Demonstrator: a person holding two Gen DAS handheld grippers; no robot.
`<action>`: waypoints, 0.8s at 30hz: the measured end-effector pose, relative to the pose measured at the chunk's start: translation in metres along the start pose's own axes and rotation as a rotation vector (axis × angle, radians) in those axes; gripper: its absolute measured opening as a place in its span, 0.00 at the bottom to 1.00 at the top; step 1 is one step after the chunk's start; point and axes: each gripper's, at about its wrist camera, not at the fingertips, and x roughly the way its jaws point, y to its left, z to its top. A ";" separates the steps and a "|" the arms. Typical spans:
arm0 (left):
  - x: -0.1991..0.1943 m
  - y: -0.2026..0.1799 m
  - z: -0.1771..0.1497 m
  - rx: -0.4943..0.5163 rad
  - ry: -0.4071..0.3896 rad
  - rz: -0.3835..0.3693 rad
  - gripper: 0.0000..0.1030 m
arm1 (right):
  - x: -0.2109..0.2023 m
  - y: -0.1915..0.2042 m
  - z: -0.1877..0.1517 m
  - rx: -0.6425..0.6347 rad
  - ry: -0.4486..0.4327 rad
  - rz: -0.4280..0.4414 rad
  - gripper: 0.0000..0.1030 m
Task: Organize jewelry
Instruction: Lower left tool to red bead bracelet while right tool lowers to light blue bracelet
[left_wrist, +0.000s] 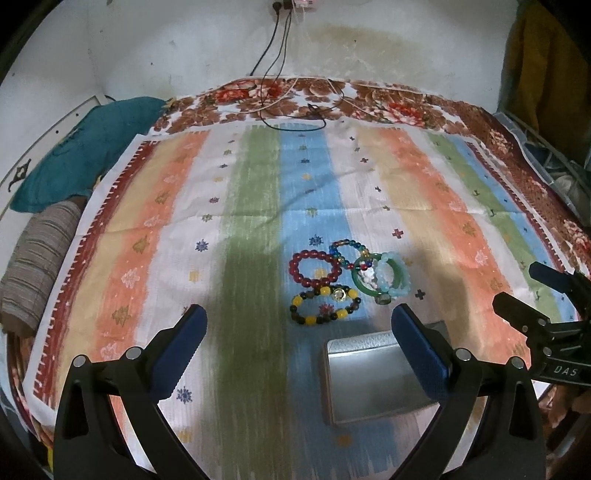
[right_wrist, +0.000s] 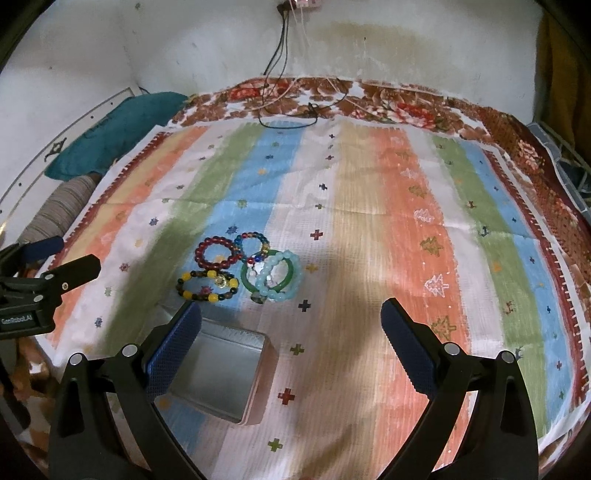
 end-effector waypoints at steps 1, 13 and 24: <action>0.003 -0.001 0.002 0.003 0.001 0.002 0.95 | 0.003 0.000 0.001 0.001 0.006 -0.001 0.96; 0.033 -0.004 0.019 0.015 0.058 0.012 0.95 | 0.030 -0.006 0.016 0.016 0.062 0.013 0.96; 0.070 0.006 0.033 -0.006 0.116 0.037 0.95 | 0.056 -0.009 0.024 0.009 0.121 0.014 0.96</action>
